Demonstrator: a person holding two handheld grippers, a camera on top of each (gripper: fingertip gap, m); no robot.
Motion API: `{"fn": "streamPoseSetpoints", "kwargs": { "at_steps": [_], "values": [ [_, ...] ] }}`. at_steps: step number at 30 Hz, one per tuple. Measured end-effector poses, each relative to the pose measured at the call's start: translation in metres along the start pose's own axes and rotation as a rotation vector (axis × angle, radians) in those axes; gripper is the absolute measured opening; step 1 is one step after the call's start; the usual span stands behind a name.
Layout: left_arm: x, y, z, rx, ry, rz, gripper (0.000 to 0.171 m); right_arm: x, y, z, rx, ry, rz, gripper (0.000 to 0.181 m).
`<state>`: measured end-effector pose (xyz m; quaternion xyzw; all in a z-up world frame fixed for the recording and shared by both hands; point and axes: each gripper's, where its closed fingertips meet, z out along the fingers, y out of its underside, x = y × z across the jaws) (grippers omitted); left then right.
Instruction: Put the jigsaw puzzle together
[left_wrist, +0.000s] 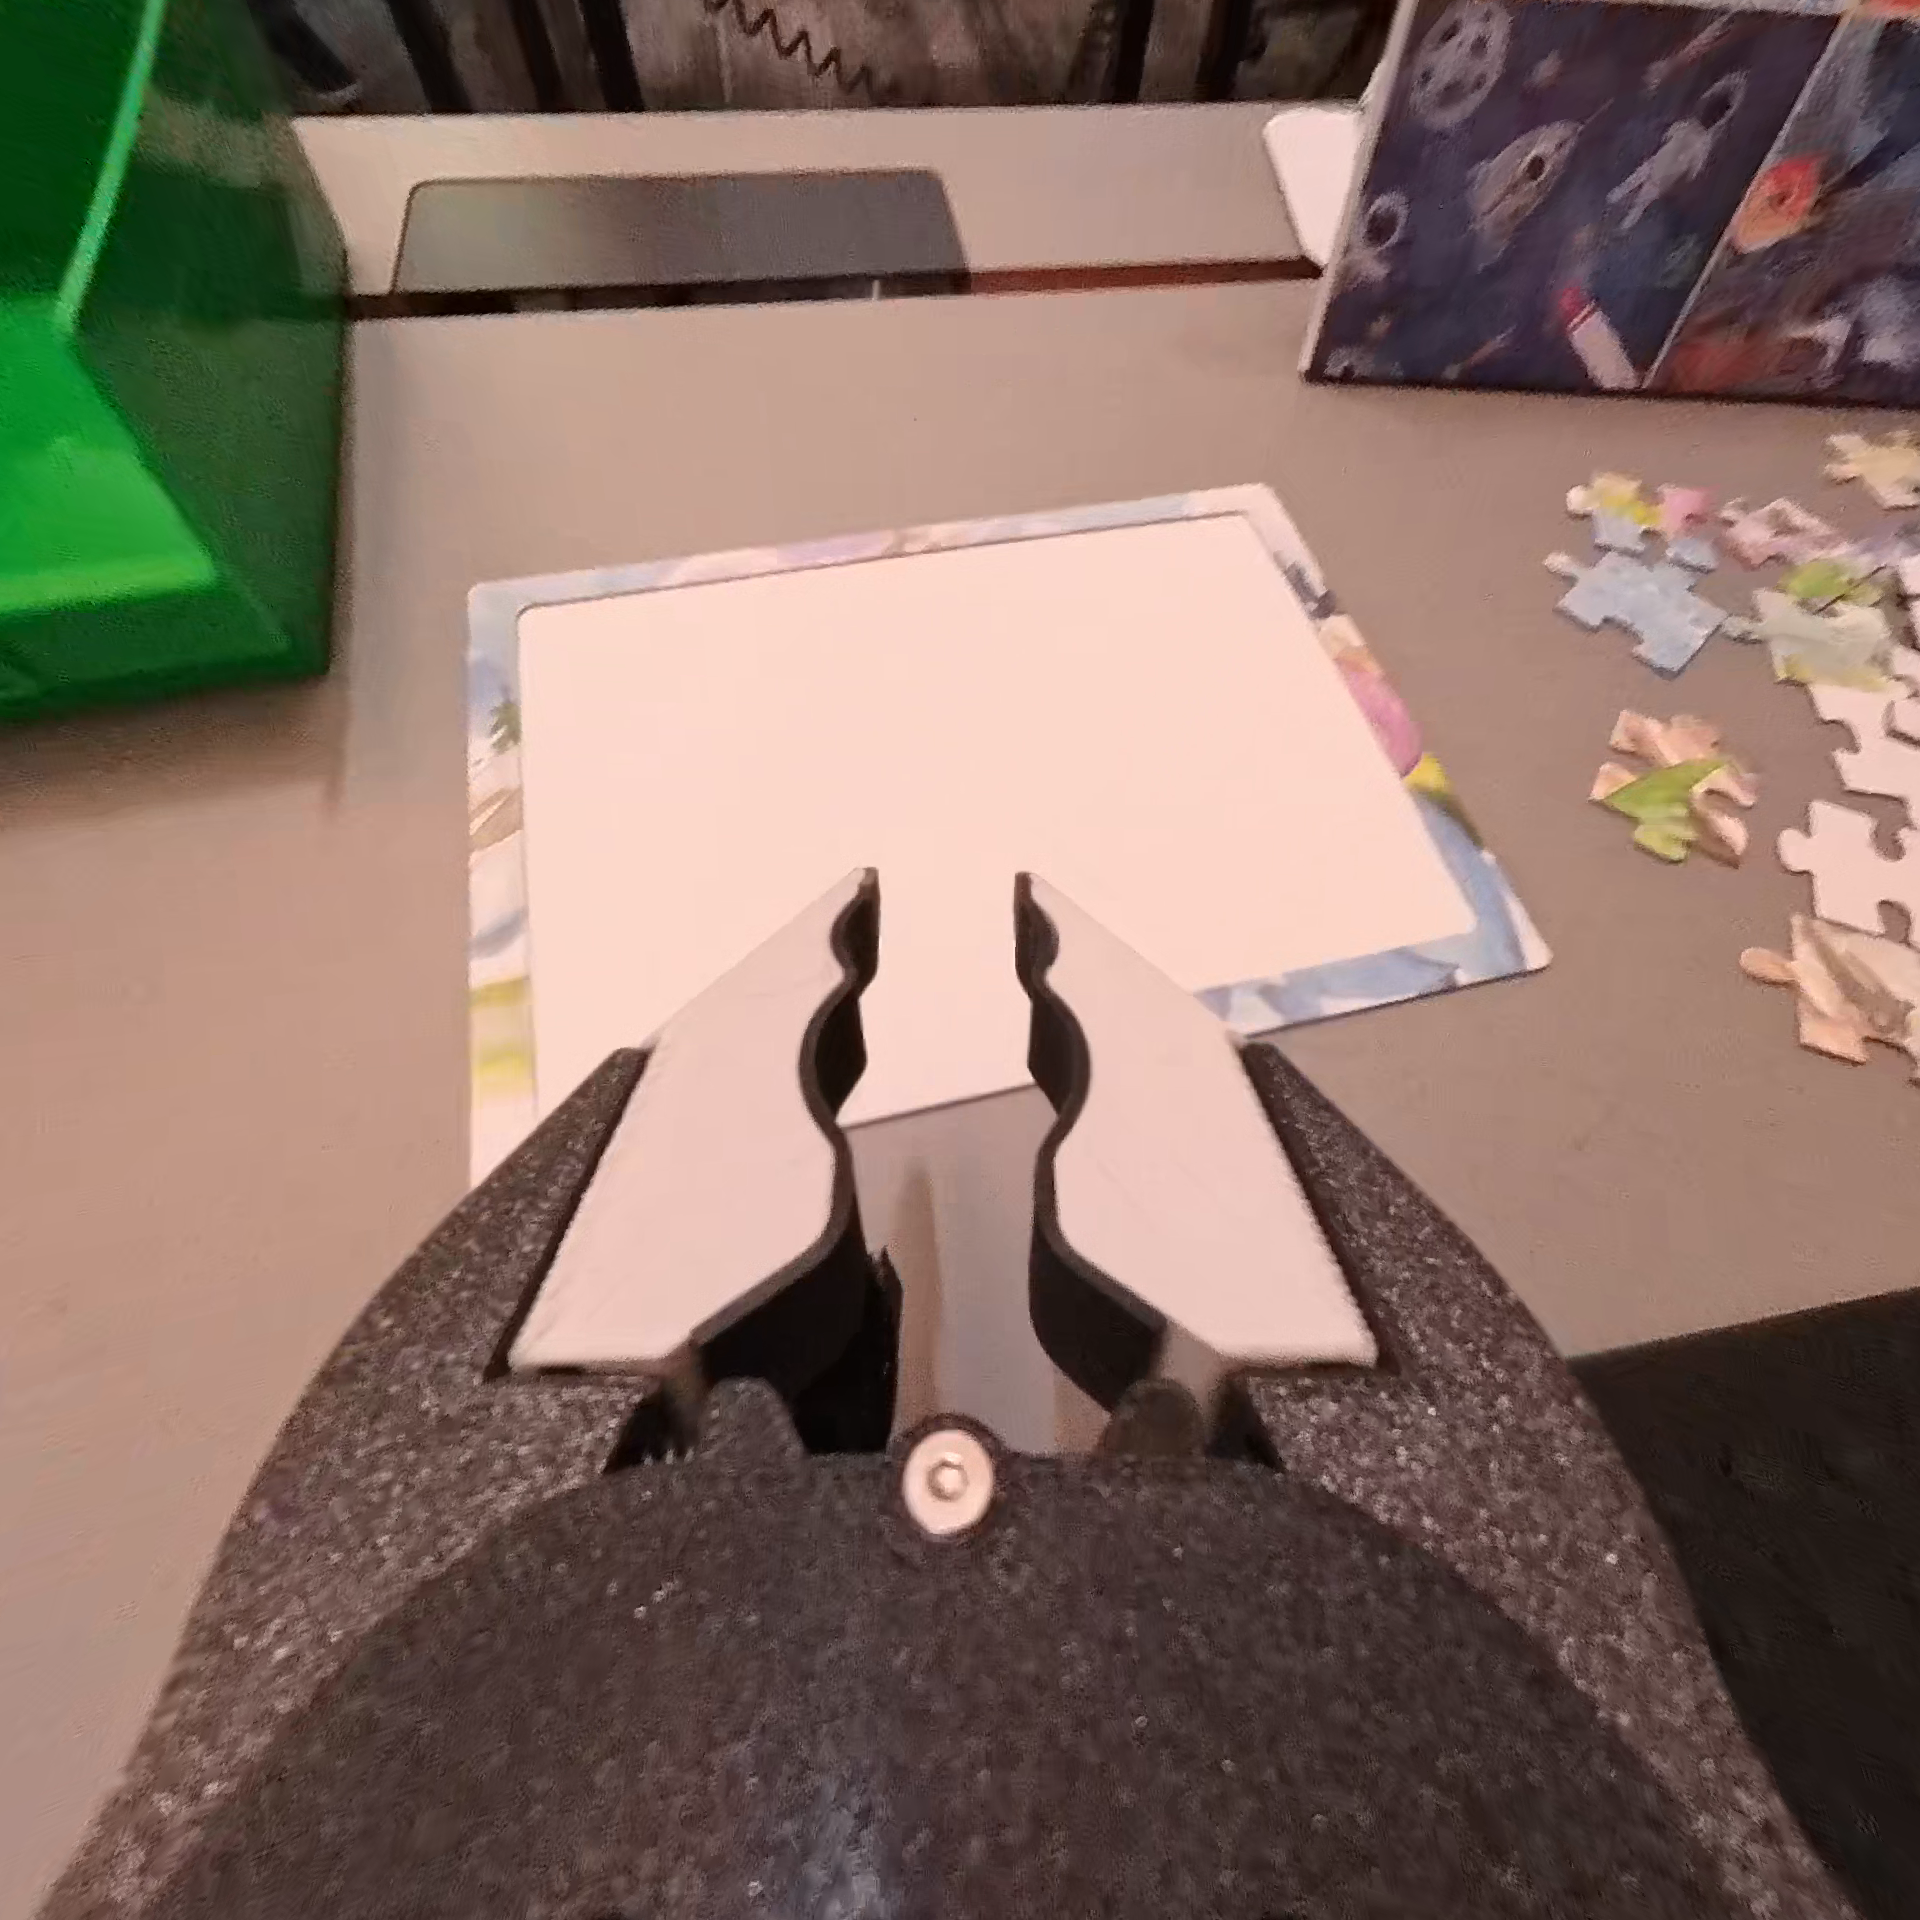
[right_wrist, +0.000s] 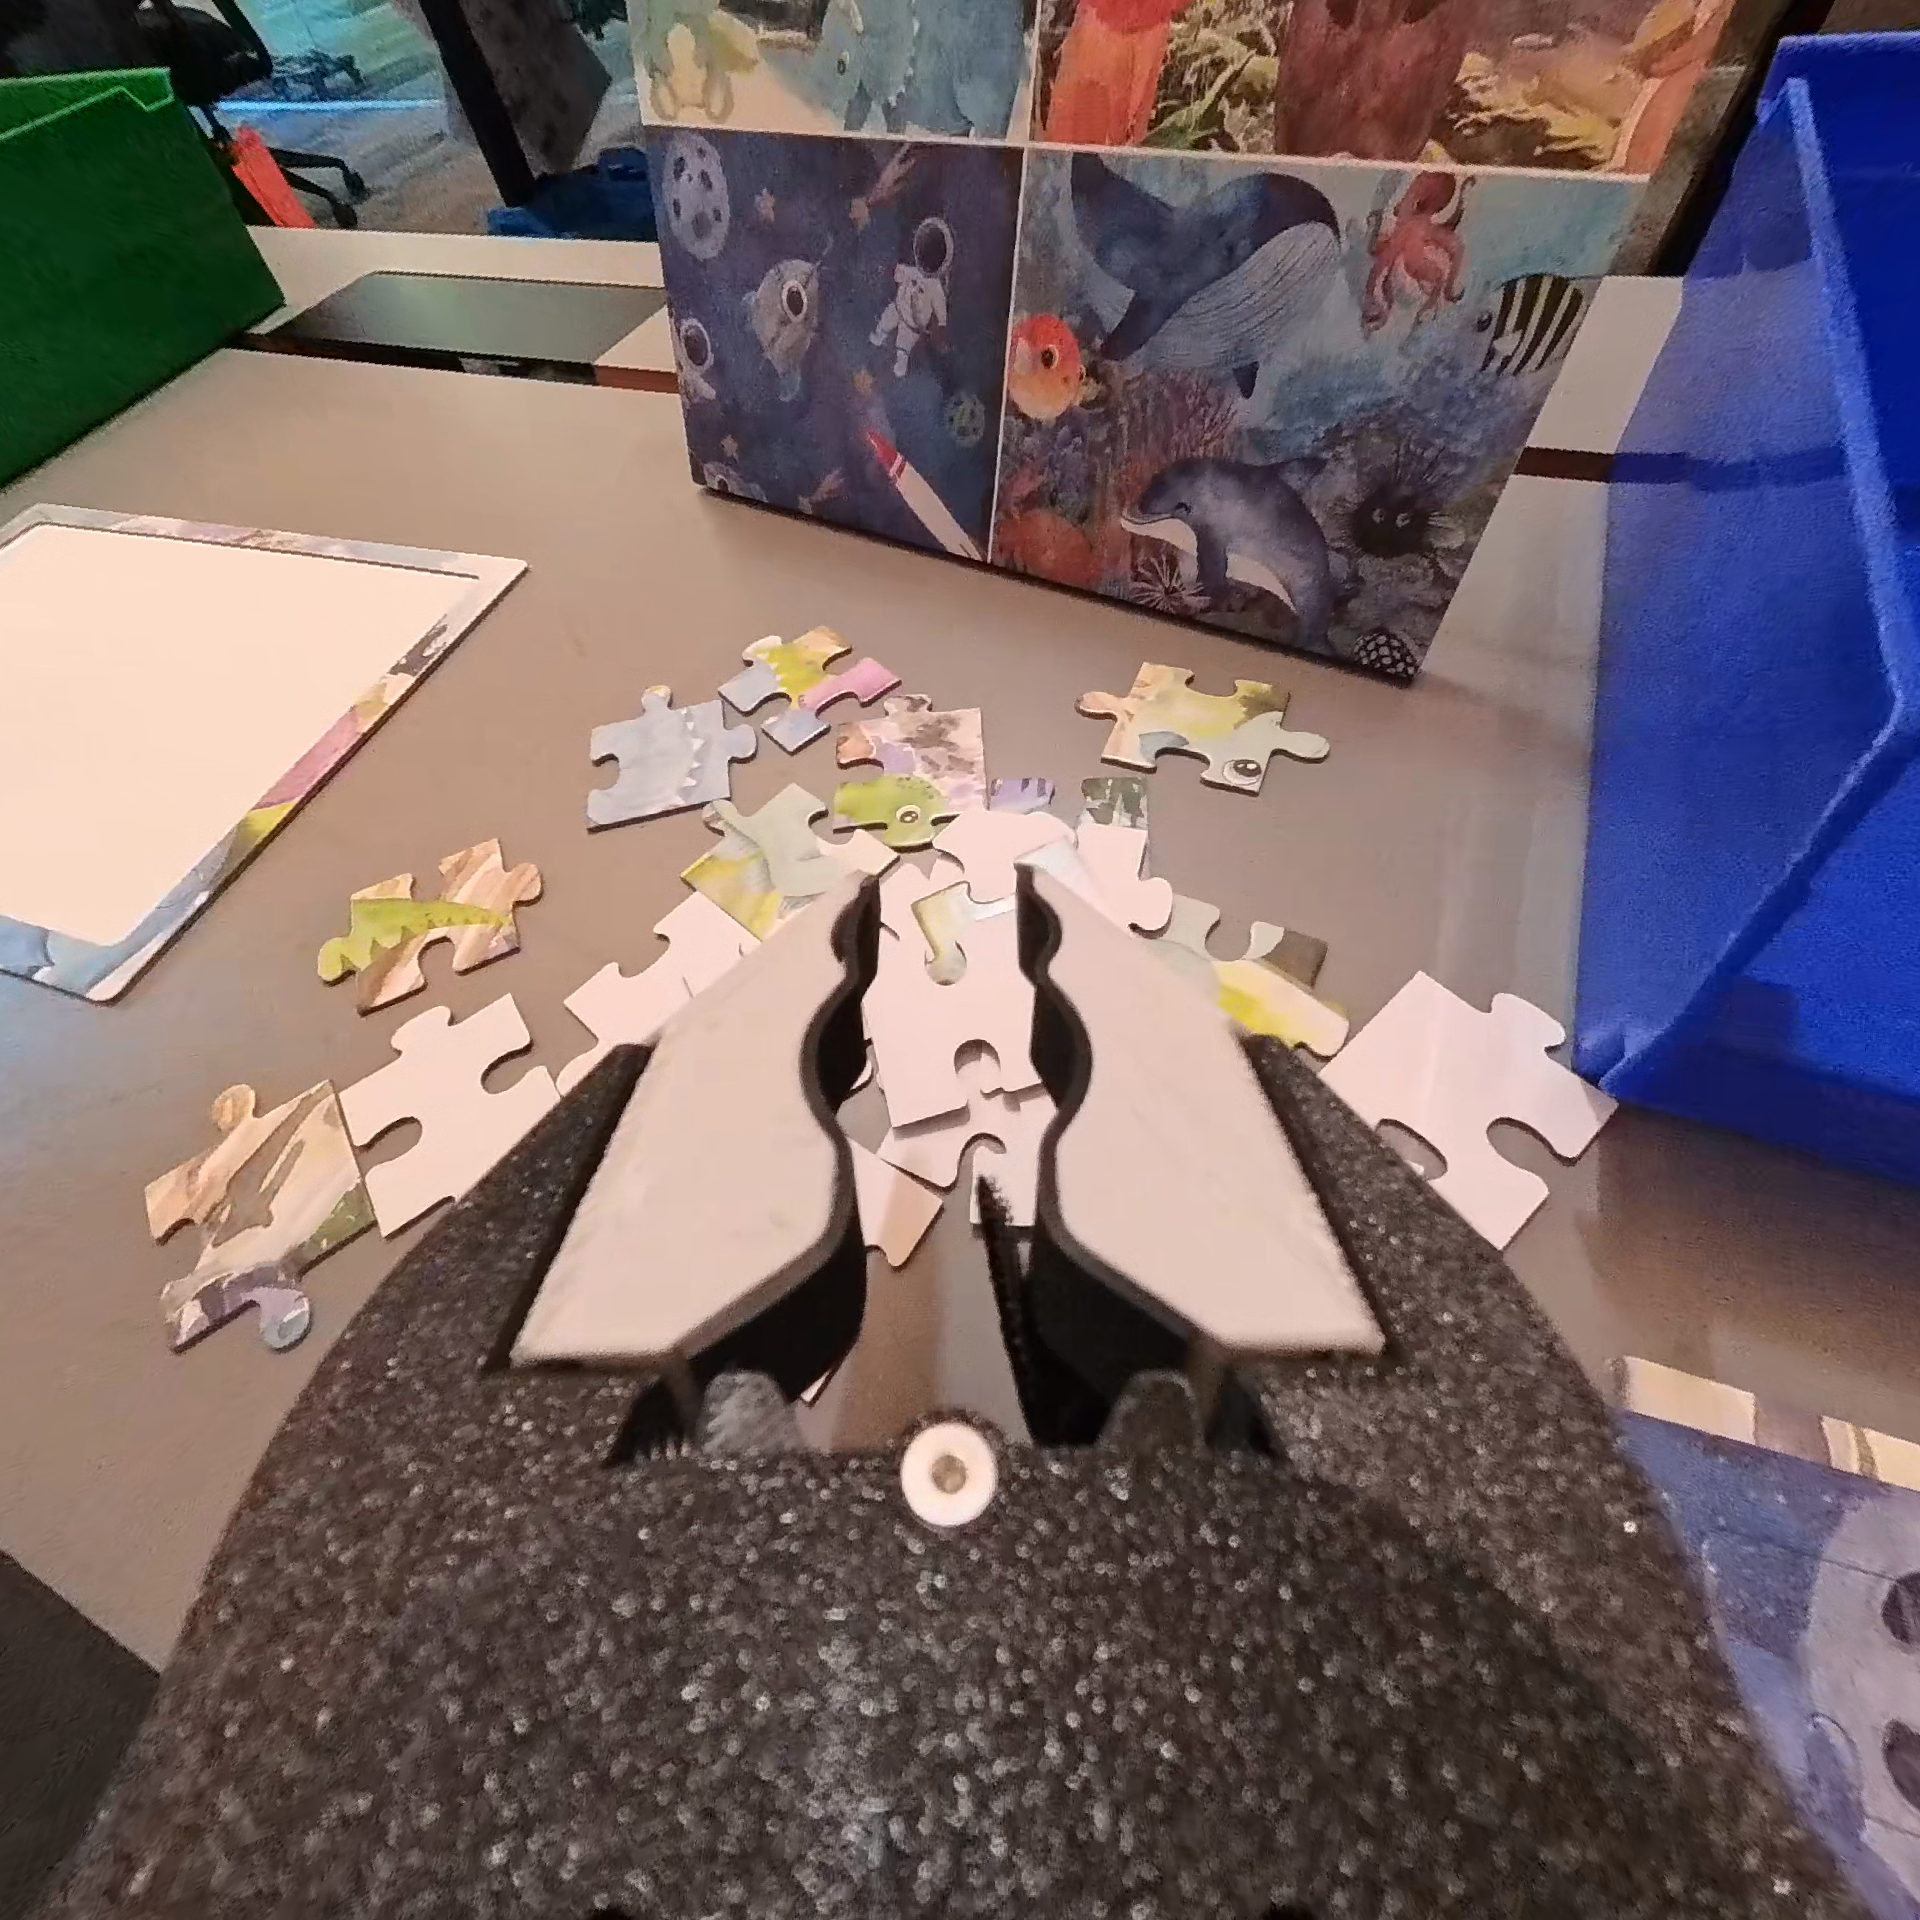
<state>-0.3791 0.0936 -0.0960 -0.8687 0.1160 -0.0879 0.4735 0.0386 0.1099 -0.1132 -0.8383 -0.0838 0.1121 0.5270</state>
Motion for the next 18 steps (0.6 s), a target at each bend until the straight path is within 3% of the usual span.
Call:
{"fn": "streamPoseSetpoints", "kwargs": {
  "at_steps": [4, 7, 18],
  "values": [
    [-0.014, 0.032, -0.011, -0.04, -0.009, -0.032, 0.027, -0.002, 0.002, 0.001, -0.011, 0.0, -0.013, 0.025],
    [-0.006, 0.028, -0.015, 0.007, 0.051, -0.021, 0.027, -0.003, 0.003, 0.001, -0.018, 0.003, -0.03, 0.025],
    [0.007, 0.039, -0.003, -0.059, -0.06, 0.23, 0.027, -0.007, -0.006, -0.013, 0.006, -0.038, -0.048, 0.025]
  ]
}}
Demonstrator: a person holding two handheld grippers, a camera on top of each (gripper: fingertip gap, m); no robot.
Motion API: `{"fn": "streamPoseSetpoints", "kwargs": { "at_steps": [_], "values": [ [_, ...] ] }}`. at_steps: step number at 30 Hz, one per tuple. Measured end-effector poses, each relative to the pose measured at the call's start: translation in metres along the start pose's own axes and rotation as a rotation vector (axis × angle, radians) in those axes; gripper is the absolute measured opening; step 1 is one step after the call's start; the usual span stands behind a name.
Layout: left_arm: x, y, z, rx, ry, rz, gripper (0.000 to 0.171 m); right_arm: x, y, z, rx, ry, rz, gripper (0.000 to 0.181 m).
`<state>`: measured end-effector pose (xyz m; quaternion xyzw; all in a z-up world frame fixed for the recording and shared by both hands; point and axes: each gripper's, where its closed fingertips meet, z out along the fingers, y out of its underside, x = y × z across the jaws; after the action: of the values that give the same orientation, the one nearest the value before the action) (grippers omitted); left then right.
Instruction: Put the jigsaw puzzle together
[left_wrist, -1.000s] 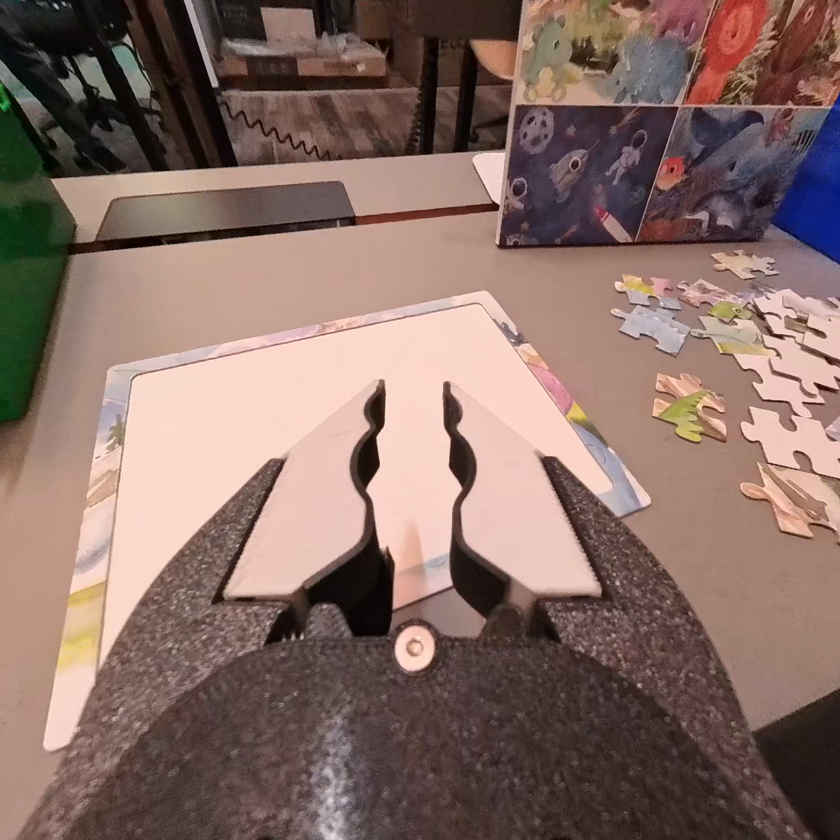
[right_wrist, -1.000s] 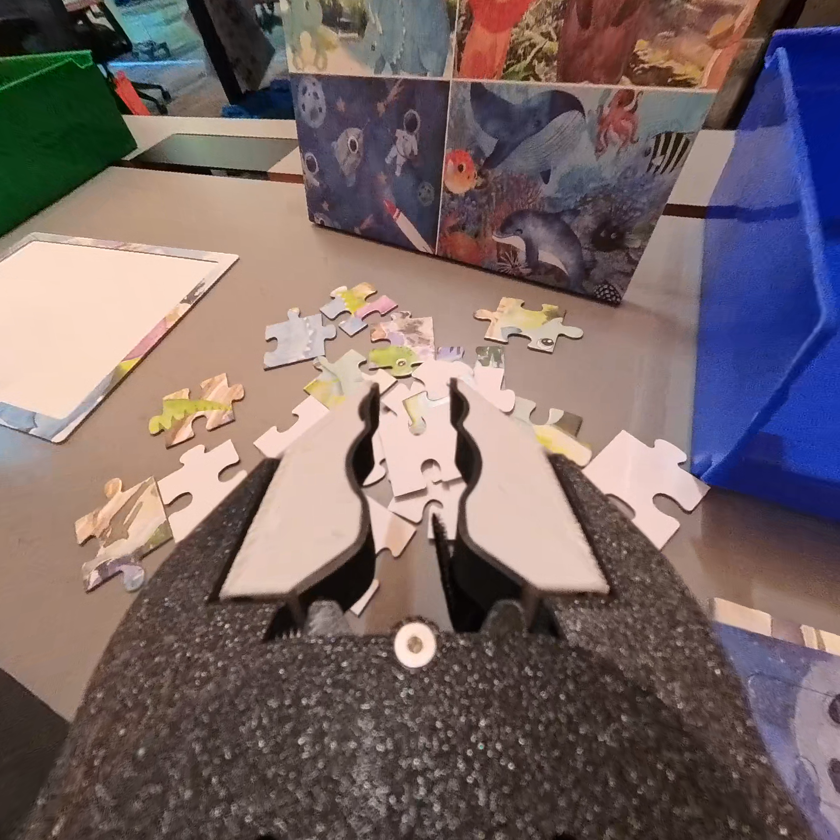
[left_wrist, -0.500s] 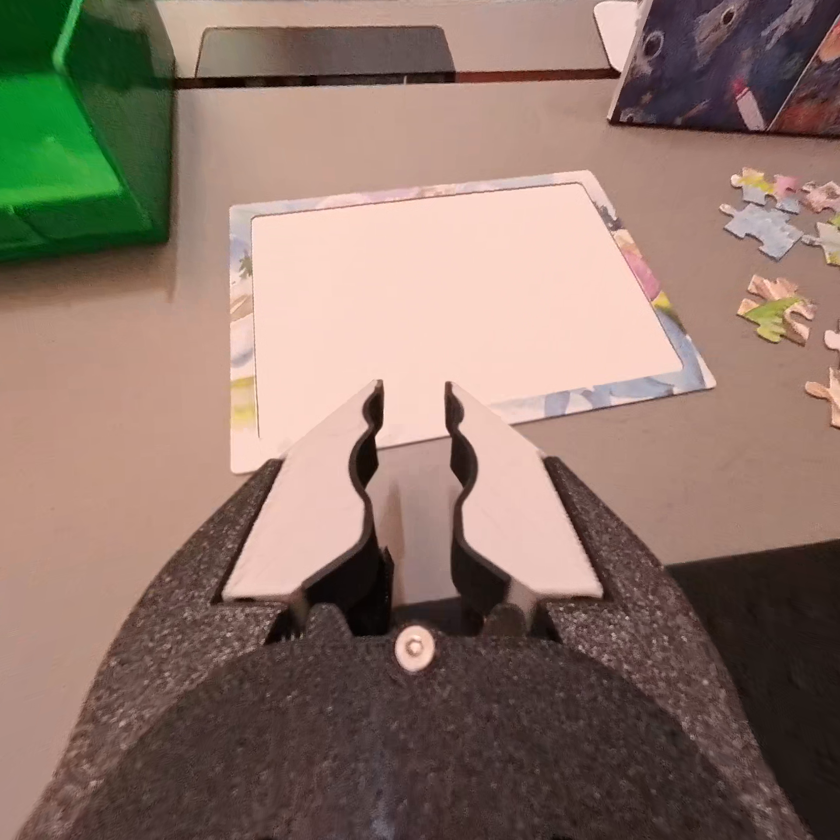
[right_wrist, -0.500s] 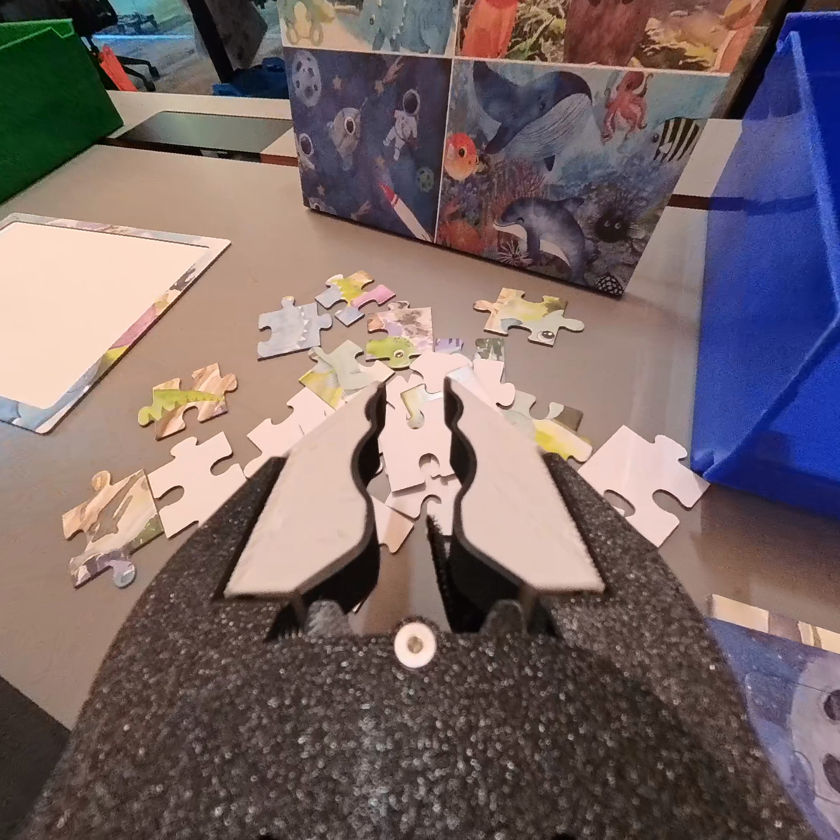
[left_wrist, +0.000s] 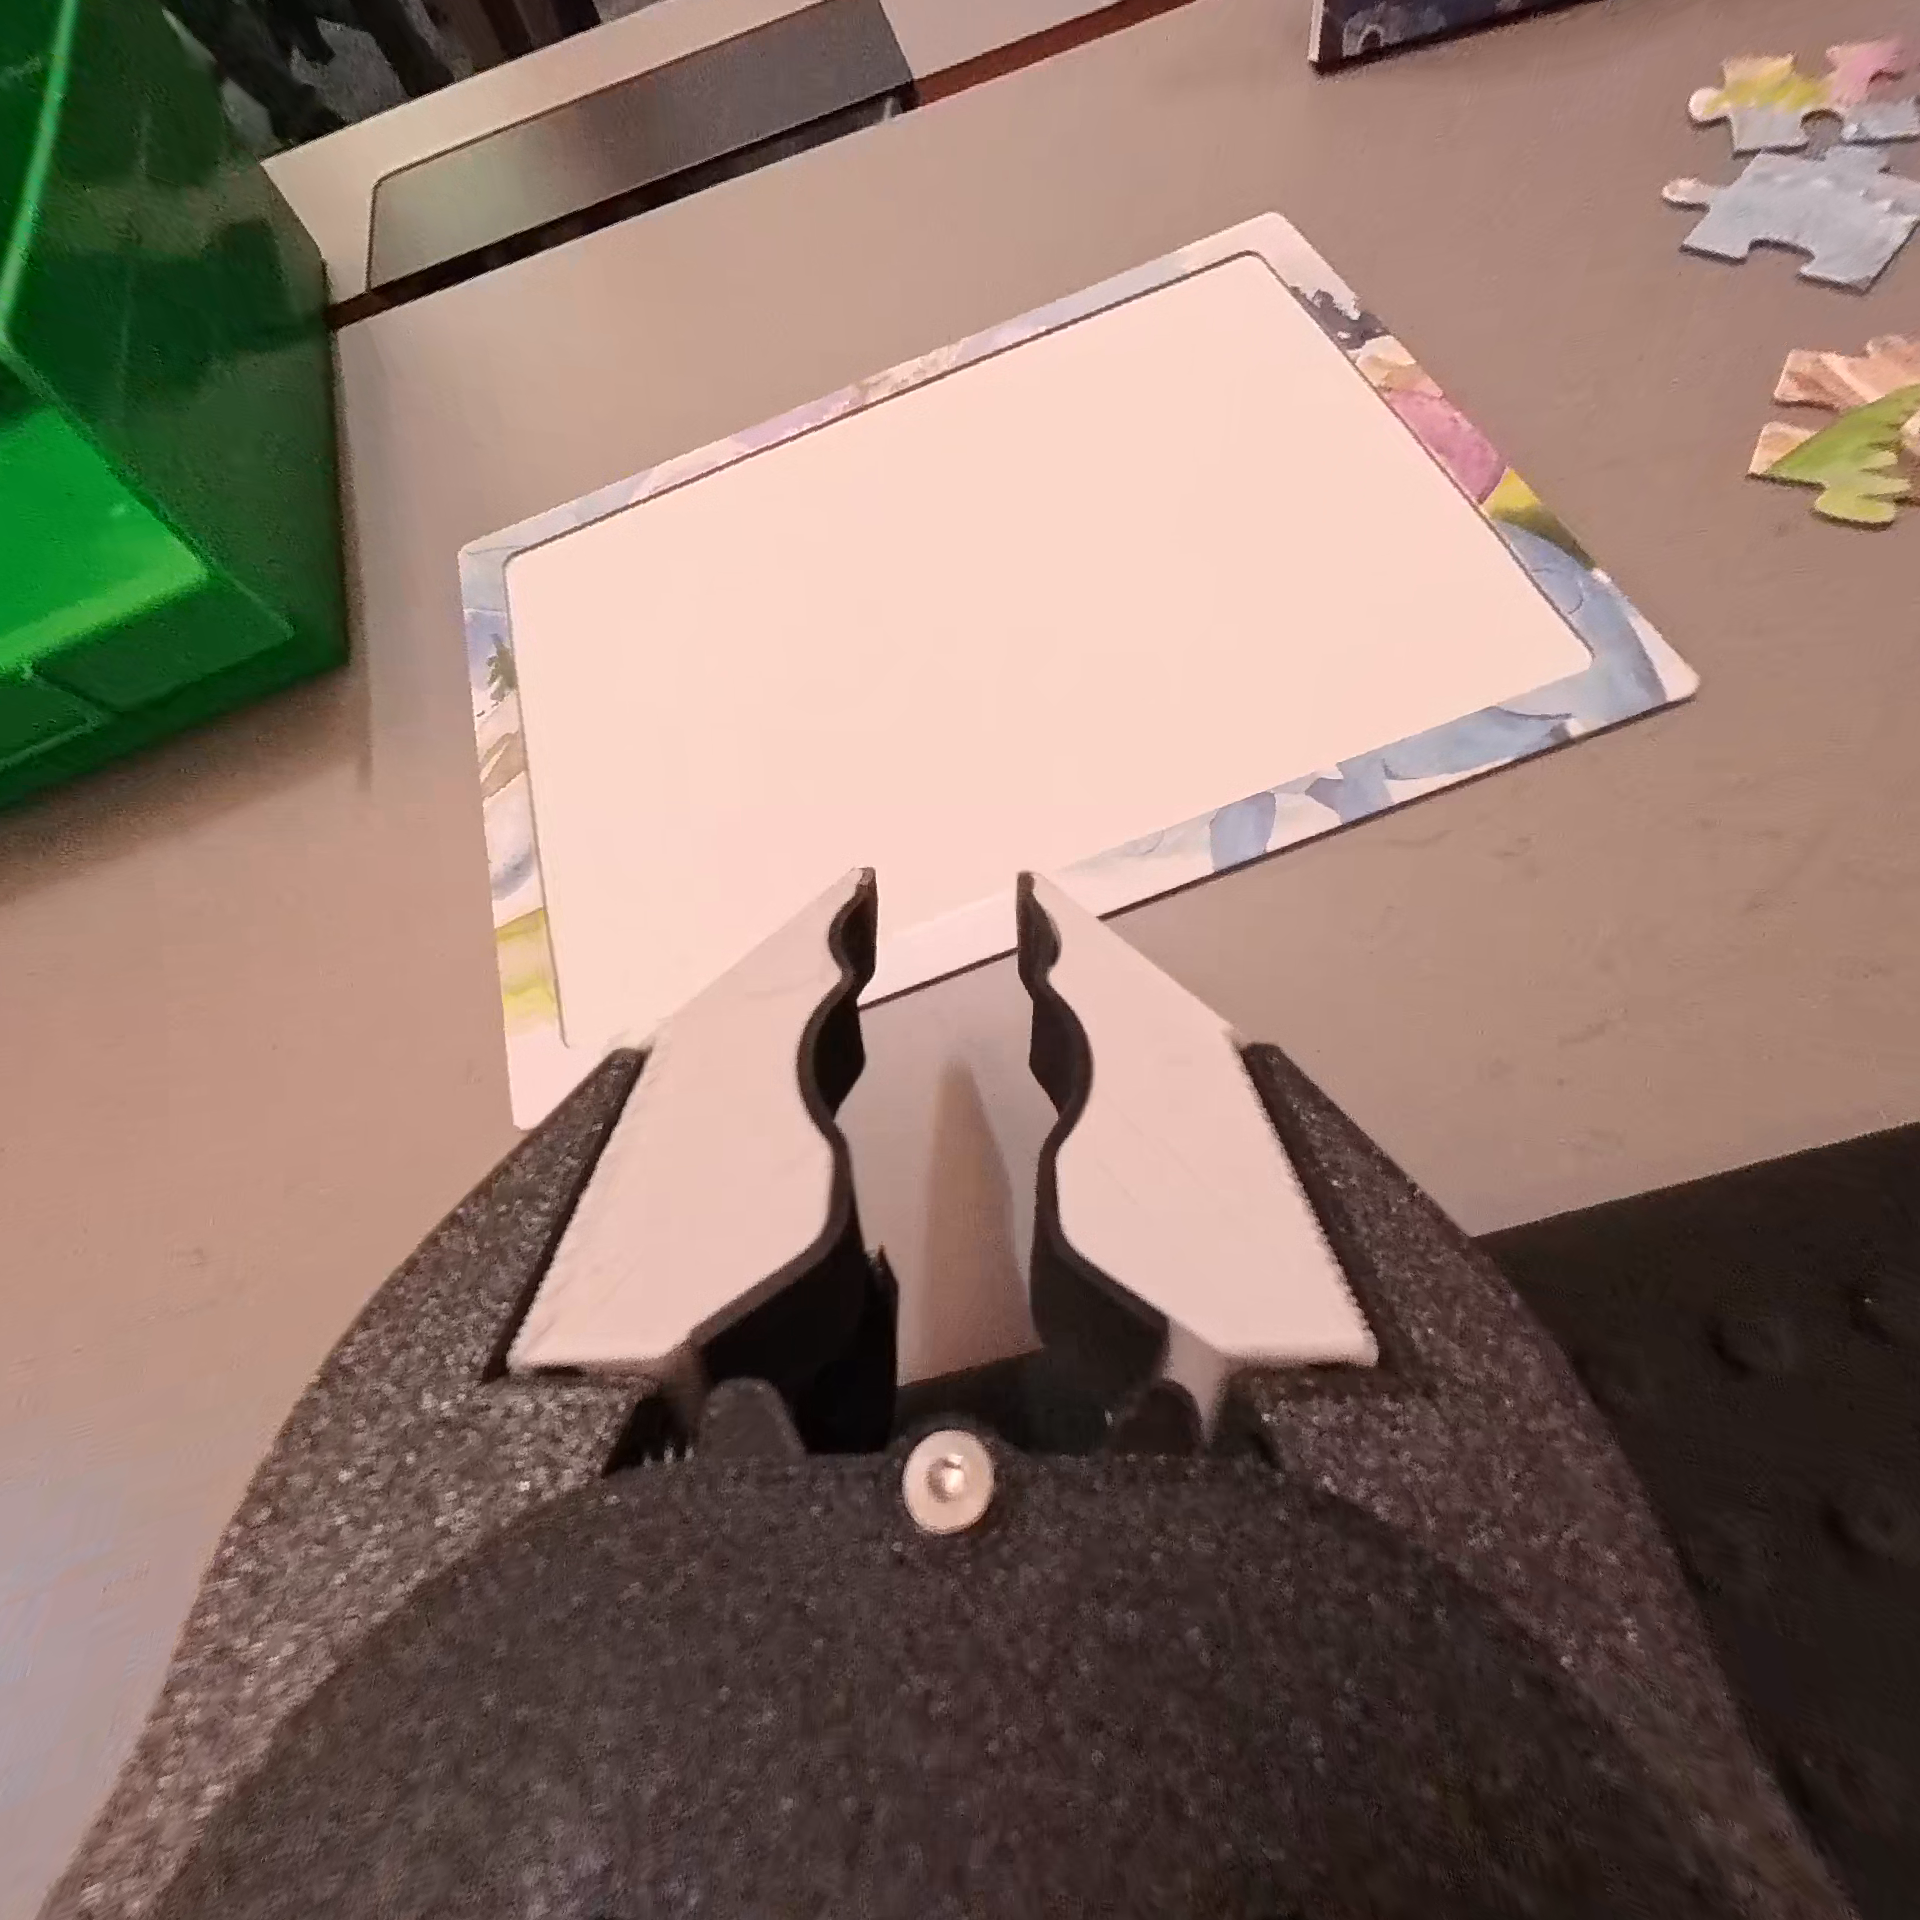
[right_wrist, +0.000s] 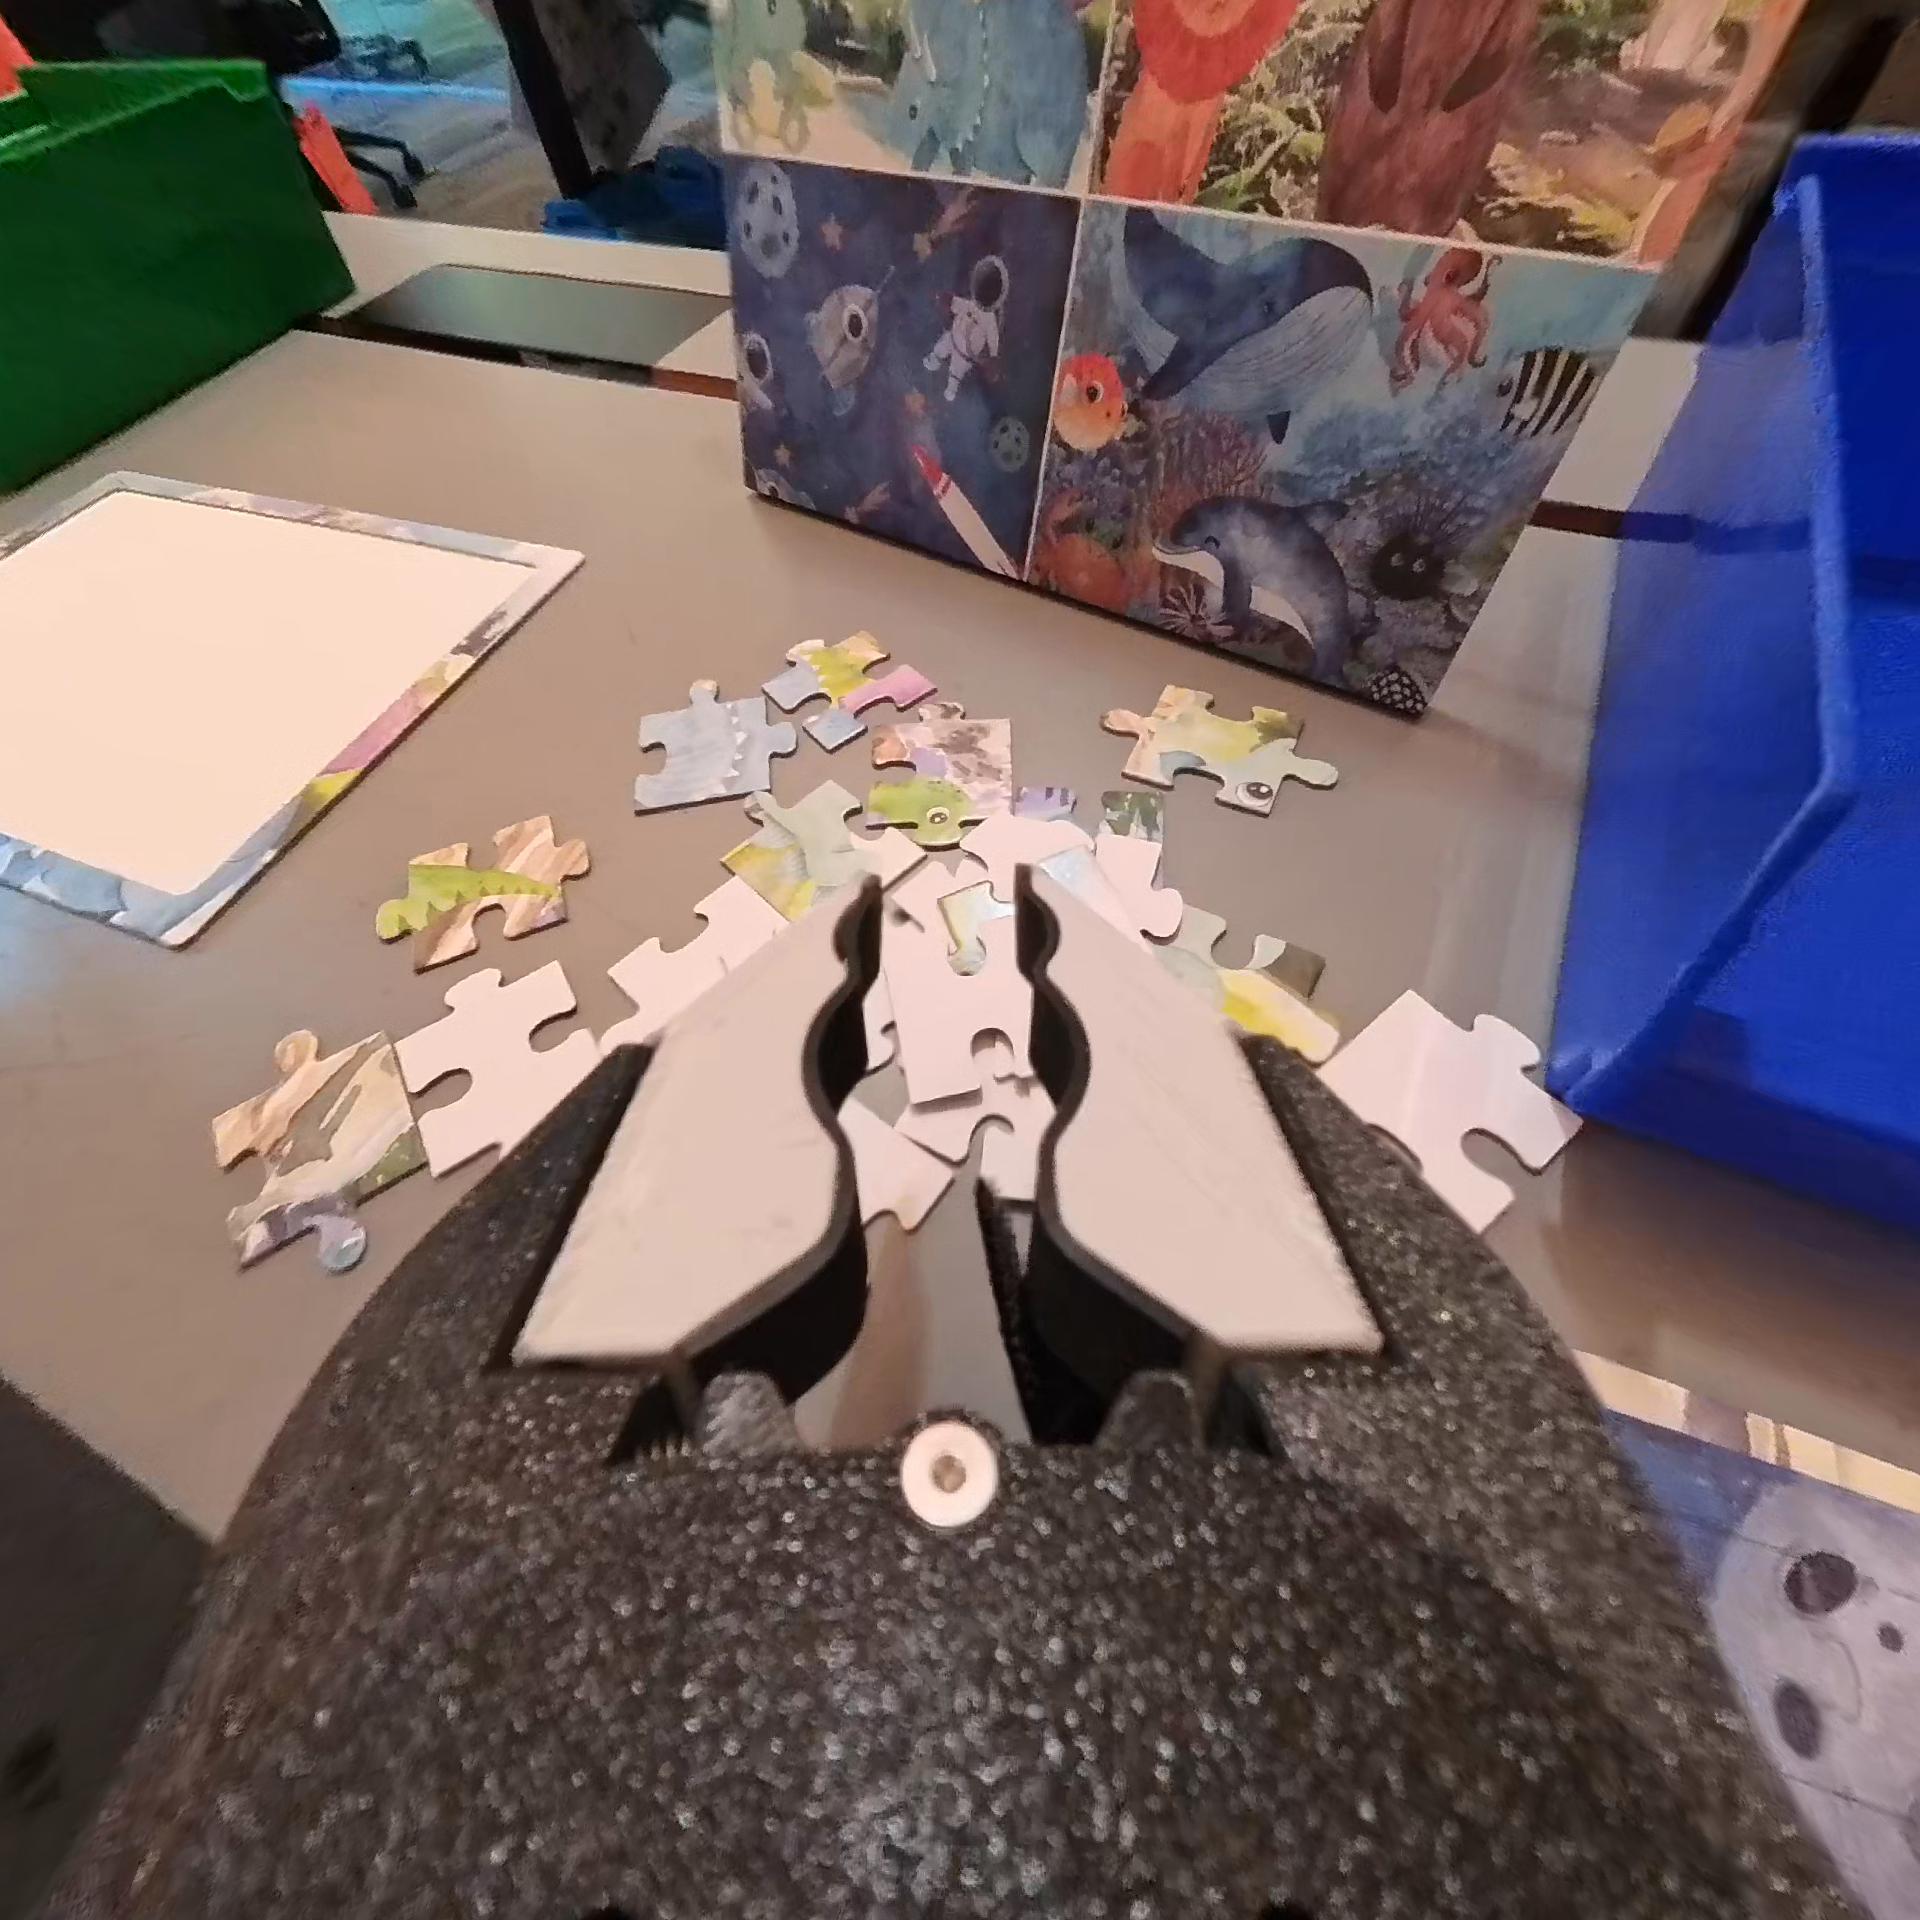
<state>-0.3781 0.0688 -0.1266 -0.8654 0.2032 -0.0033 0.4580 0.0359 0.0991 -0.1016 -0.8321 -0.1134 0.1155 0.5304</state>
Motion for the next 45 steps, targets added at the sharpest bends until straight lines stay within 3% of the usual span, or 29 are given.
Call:
{"fn": "streamPoseSetpoints", "kwargs": {
  "at_steps": [2, 5, 8, 15, 23, 28, 29, 31, 32, 39, 45],
  "values": [
    [0.001, 0.0, 0.0, 0.0, -0.023, 0.029, 0.027, -0.015, 0.009, -0.013, -0.097, -0.119, -0.047, 0.029],
    [0.001, 0.001, 0.001, -0.015, -0.034, 0.043, 0.026, -0.075, 0.07, -0.056, -0.484, -0.504, -0.16, 0.034],
    [0.003, 0.001, 0.004, -0.034, -0.011, 0.032, 0.026, -0.086, 0.091, -0.069, -0.493, -0.546, -0.388, 0.032],
    [0.01, -0.009, 0.0, -0.008, 0.051, -0.069, 0.026, -0.08, 0.109, -0.06, -0.566, -0.634, -0.542, 0.05],
    [0.017, -0.02, -0.012, 0.009, 0.07, -0.134, 0.026, -0.081, 0.109, -0.061, -0.518, -0.642, -0.546, 0.05],
    [0.056, -0.042, -0.007, -0.009, 0.214, -0.097, 0.026, -0.076, 0.107, -0.059, -0.493, -0.606, -0.509, 0.038],
    [0.069, -0.047, -0.005, -0.012, 0.251, -0.076, 0.026, -0.074, 0.105, -0.058, -0.483, -0.595, -0.505, 0.034],
    [0.095, -0.054, -0.003, -0.016, 0.312, -0.025, 0.026, -0.071, 0.105, -0.059, -0.46, -0.585, -0.516, 0.001],
    [0.106, -0.057, -0.002, -0.016, 0.334, 0.004, 0.026, -0.069, 0.104, -0.059, -0.449, -0.571, -0.516, 0.0],
    [0.158, -0.063, -0.001, -0.027, 0.426, 0.128, 0.026, -0.071, 0.094, -0.064, -0.508, -0.507, -0.375, 0.049],
    [0.159, -0.061, -0.003, -0.024, 0.417, 0.151, 0.026, -0.07, 0.105, -0.062, -0.547, -0.433, -0.361, 0.065]
  ]
}}
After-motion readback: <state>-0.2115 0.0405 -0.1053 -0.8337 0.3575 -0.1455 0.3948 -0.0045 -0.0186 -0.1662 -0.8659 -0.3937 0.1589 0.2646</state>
